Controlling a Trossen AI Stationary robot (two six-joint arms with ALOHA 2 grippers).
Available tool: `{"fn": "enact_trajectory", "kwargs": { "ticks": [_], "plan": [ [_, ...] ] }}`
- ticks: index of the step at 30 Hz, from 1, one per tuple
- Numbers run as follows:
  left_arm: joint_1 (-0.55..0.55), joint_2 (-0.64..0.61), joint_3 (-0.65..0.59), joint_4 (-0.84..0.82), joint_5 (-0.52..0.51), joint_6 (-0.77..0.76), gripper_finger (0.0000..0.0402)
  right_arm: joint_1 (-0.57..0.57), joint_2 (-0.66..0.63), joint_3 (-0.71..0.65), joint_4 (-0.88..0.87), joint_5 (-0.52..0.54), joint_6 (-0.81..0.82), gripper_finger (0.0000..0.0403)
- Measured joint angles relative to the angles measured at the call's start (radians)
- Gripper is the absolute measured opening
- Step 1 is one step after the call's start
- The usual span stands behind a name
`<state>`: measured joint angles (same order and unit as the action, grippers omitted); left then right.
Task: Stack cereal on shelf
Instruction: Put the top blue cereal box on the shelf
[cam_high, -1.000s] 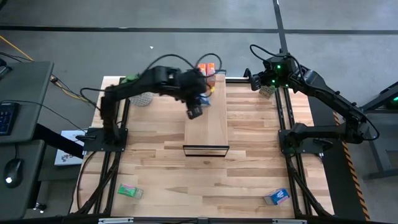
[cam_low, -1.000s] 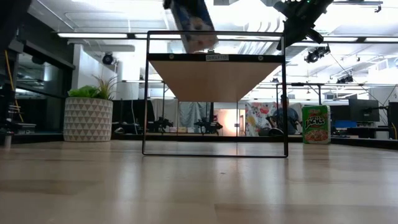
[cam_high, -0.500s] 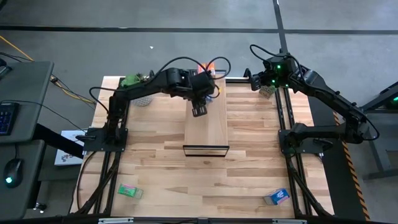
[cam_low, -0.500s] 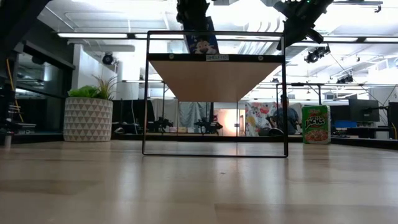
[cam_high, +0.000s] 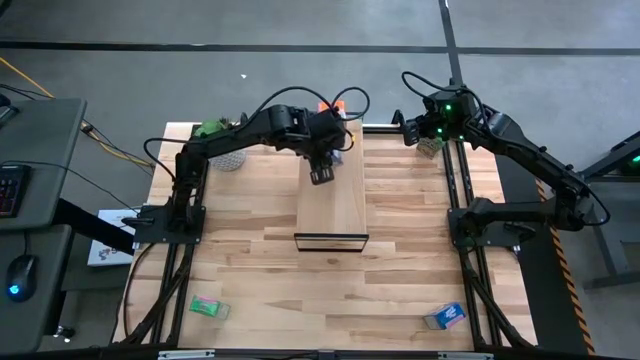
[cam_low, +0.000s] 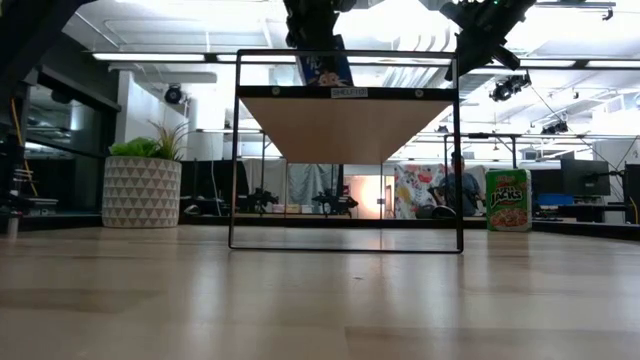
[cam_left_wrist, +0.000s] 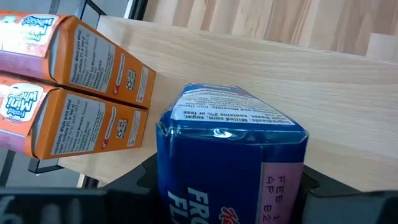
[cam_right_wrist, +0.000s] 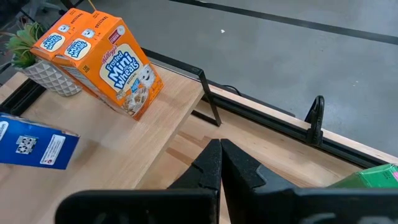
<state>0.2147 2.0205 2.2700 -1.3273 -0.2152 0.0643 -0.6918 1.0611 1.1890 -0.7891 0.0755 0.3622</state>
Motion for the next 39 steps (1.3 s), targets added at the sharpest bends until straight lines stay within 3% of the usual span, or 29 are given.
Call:
{"fn": "enact_trajectory", "kwargs": {
  "ticks": [12,22,27,30,33,37,39],
  "plan": [
    [0.023,0.000,0.000,0.003,0.000,-0.004,0.0231,0.000,0.000,0.000,0.000,-0.006,0.002,0.0000],
    [0.049,-0.021,0.087,0.000,0.040,-0.028,0.0234,0.000,0.000,0.000,0.000,-0.007,0.021,0.0000],
    [0.054,-0.102,0.073,0.027,0.054,-0.027,0.0231,0.000,0.000,0.000,0.000,-0.011,0.022,0.0000],
    [0.062,-0.146,0.073,0.024,0.049,-0.030,0.0204,0.002,0.000,0.000,0.000,-0.051,0.023,0.0000],
    [0.082,-0.199,0.030,0.053,0.049,-0.049,0.0145,0.021,0.000,0.000,0.000,-0.118,0.023,0.0000],
    [0.111,-0.321,-0.188,0.218,0.048,-0.069,0.0030,0.083,-0.001,-0.023,0.008,-0.213,0.026,0.0000],
    [0.123,-0.407,-0.361,0.358,0.054,-0.100,0.0013,0.129,-0.001,-0.058,0.024,-0.230,0.041,0.0000]
  ]
}}
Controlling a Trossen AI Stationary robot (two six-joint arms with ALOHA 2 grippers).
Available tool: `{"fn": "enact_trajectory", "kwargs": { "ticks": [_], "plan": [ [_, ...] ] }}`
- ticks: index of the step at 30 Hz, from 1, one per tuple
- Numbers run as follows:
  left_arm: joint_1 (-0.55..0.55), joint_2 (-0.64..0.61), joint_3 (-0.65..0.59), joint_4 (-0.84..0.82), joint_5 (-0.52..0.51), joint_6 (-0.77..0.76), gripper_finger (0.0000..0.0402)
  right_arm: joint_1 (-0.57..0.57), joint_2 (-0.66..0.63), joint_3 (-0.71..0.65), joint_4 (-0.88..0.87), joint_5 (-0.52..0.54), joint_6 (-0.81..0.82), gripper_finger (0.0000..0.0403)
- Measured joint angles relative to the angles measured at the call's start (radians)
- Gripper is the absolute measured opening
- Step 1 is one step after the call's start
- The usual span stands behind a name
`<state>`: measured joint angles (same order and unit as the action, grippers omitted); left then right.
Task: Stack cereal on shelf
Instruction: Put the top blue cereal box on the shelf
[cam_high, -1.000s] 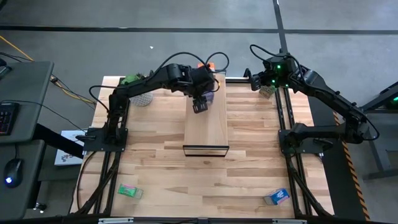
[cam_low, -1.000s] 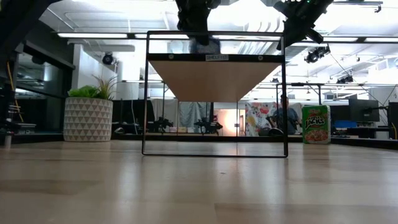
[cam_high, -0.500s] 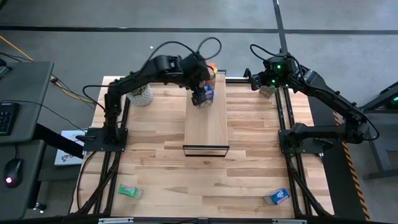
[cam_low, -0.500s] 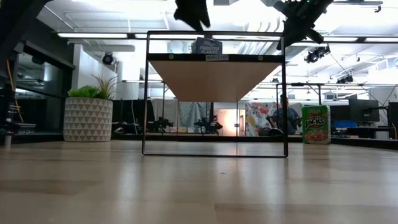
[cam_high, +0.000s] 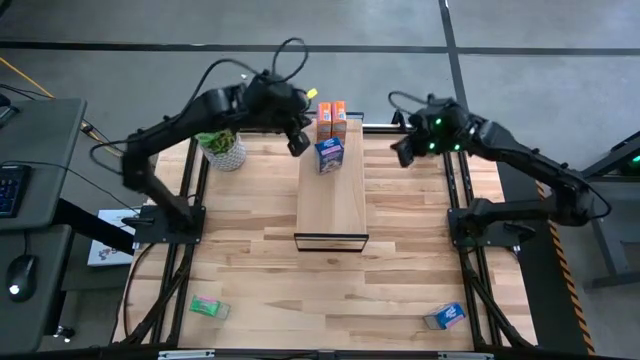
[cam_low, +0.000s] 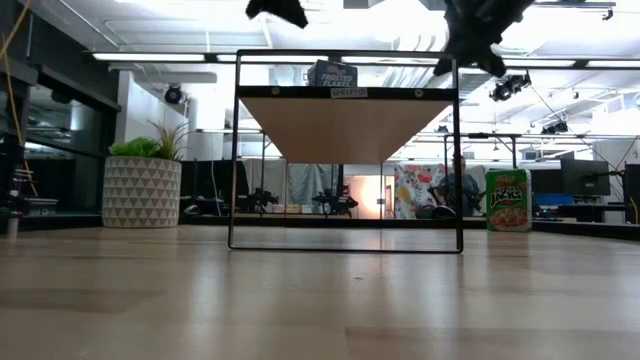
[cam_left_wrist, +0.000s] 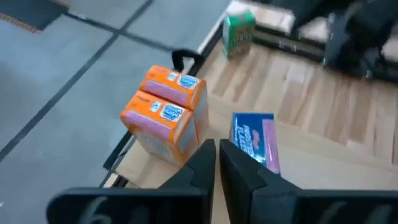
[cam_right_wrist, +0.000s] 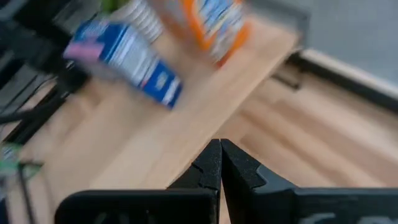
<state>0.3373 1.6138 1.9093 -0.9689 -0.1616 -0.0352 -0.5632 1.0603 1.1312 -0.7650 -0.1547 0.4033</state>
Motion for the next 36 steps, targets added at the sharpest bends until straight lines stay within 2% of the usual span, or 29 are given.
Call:
{"fn": "enact_trajectory", "kwargs": {
  "ticks": [3,6,11,14,16,23,36],
  "plan": [
    [0.019,-0.139,-0.299,0.211,0.003,-0.057,0.0011,0.074,0.000,-0.081,0.095,-0.025,0.041,0.0000],
    [0.035,-0.247,-0.556,0.409,0.003,-0.099,0.0003,0.142,0.001,-0.182,0.265,-0.041,0.097,0.0000],
    [0.053,-0.298,-0.788,0.612,0.016,-0.160,0.0001,0.201,0.007,-0.331,0.654,-0.025,0.228,0.0000],
    [0.057,-0.254,-0.834,0.721,0.062,-0.181,0.0000,0.209,0.038,-0.378,0.825,0.006,0.305,0.0000],
    [0.056,-0.212,-0.835,0.769,0.072,-0.181,0.0000,0.209,0.075,-0.380,0.870,0.021,0.332,0.0000],
    [0.056,-0.131,-0.835,0.818,0.066,-0.197,0.0000,0.226,0.221,-0.328,0.870,-0.026,0.310,0.0000],
    [0.016,-0.140,-0.834,0.800,0.105,-0.272,0.0000,0.221,0.377,-0.235,0.891,0.006,0.297,0.0000]
  ]
}}
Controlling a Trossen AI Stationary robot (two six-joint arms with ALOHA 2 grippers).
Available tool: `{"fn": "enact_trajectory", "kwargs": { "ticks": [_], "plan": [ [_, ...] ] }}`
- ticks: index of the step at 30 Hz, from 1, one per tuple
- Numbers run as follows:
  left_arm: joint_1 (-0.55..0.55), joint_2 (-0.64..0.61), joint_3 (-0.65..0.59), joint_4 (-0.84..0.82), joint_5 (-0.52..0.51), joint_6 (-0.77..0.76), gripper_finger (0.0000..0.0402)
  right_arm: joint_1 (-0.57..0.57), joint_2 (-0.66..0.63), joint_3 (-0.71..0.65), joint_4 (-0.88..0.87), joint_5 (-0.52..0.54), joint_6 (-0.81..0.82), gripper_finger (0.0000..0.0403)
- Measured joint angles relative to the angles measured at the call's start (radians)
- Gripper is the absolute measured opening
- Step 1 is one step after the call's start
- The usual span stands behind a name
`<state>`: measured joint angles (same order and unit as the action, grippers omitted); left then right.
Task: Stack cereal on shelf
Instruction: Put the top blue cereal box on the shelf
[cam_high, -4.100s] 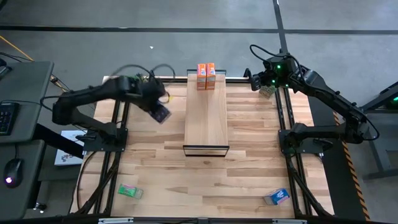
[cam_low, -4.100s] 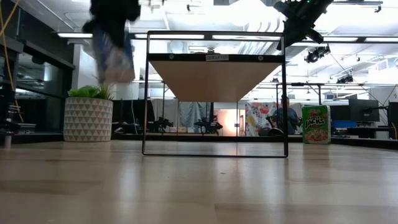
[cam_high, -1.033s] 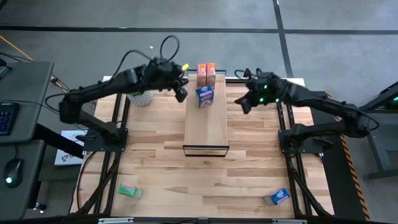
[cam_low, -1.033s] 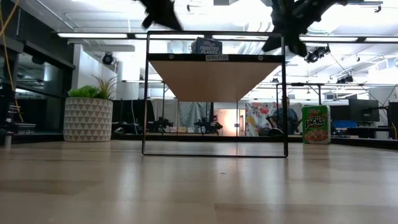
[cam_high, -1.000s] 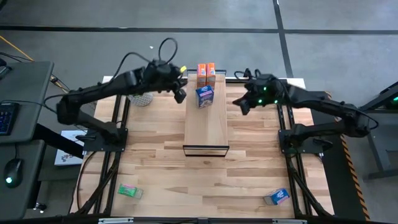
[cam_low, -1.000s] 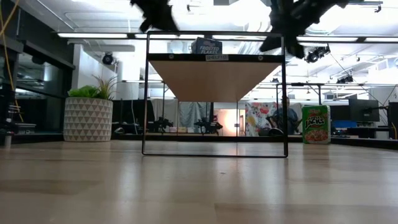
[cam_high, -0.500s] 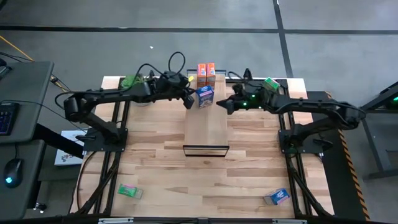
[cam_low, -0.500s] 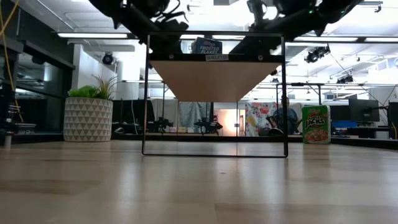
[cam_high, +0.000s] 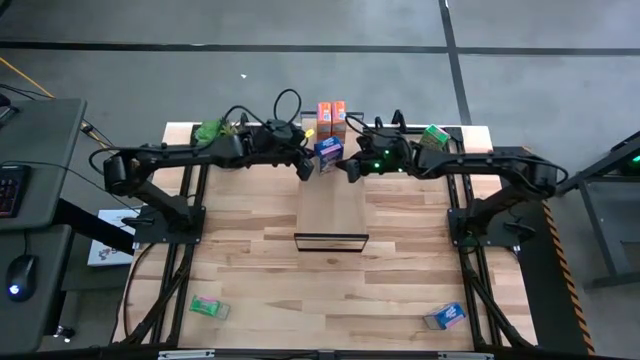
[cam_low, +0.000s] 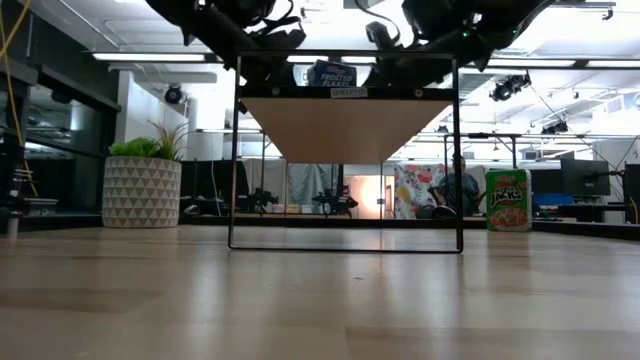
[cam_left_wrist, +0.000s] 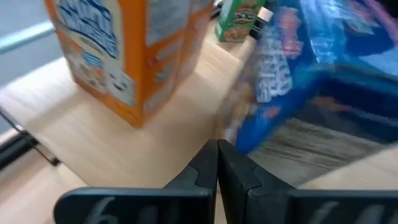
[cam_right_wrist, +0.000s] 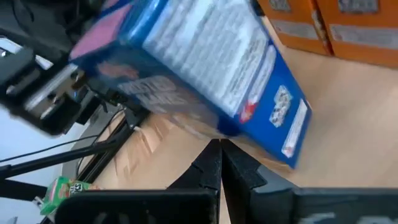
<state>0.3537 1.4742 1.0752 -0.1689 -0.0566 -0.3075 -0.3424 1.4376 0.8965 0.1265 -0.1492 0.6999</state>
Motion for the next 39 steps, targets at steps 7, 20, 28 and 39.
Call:
{"fn": "enact_trajectory", "kwargs": {
  "ticks": [7,20,28,39],
  "plan": [
    [-0.037,0.000,0.000,-0.078,0.001,-0.017,0.0000,-0.007,0.016,0.041,-0.013,0.029,-0.038,0.0000],
    [-0.097,0.000,0.000,-0.104,0.001,-0.114,0.0000,-0.051,0.016,0.041,-0.037,0.028,-0.046,0.0000],
    [-0.103,-0.075,0.000,-0.171,-0.081,-0.133,0.0000,-0.056,0.016,0.041,-0.054,0.016,-0.046,0.0000],
    [0.000,-0.090,0.000,-0.059,-0.132,-0.079,0.0000,-0.048,0.016,0.040,-0.048,0.041,-0.025,0.0000]
  ]
}}
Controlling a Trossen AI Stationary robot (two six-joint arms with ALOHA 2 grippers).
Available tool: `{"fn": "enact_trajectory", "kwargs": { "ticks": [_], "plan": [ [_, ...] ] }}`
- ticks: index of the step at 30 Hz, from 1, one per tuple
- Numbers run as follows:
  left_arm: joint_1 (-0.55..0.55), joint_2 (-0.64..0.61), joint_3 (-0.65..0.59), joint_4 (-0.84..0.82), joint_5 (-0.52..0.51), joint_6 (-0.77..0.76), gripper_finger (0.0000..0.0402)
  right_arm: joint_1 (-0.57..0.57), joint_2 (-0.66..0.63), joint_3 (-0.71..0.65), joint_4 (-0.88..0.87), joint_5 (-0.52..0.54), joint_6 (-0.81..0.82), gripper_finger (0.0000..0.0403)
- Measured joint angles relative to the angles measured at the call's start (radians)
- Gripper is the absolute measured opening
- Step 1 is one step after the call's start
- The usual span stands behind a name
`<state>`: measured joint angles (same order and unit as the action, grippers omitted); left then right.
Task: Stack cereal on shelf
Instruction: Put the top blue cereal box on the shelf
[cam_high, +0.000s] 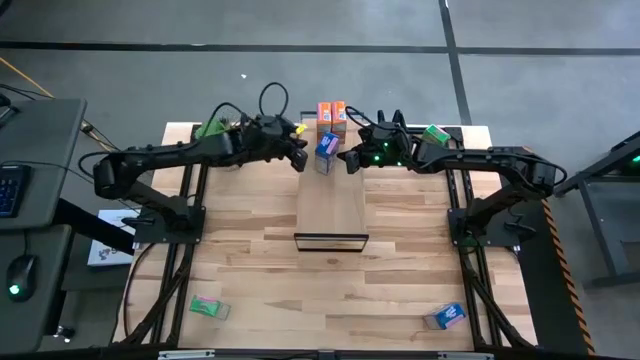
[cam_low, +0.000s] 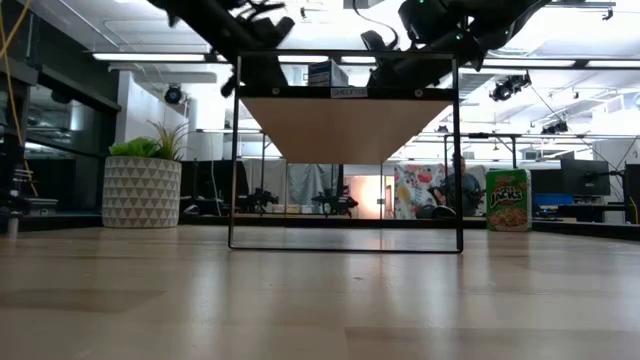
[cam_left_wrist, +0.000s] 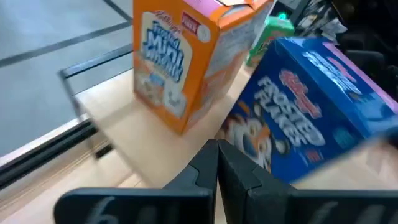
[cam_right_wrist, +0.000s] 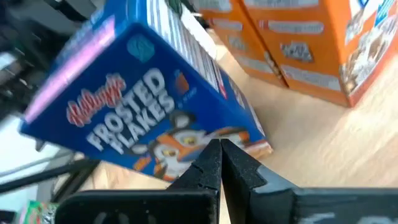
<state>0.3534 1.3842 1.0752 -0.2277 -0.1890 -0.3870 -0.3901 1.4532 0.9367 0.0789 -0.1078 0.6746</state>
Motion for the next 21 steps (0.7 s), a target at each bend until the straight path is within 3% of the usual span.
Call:
{"fn": "enact_trajectory", "kwargs": {
  "ticks": [7,21],
  "plan": [
    [-0.012,0.086,0.000,0.043,0.035,-0.074,0.0000,0.000,0.000,0.000,0.016,0.001,0.006,0.0000],
    [-0.085,0.091,0.000,0.047,0.046,-0.162,0.0000,-0.001,0.000,0.000,0.046,0.048,0.006,0.0000]
  ]
}}
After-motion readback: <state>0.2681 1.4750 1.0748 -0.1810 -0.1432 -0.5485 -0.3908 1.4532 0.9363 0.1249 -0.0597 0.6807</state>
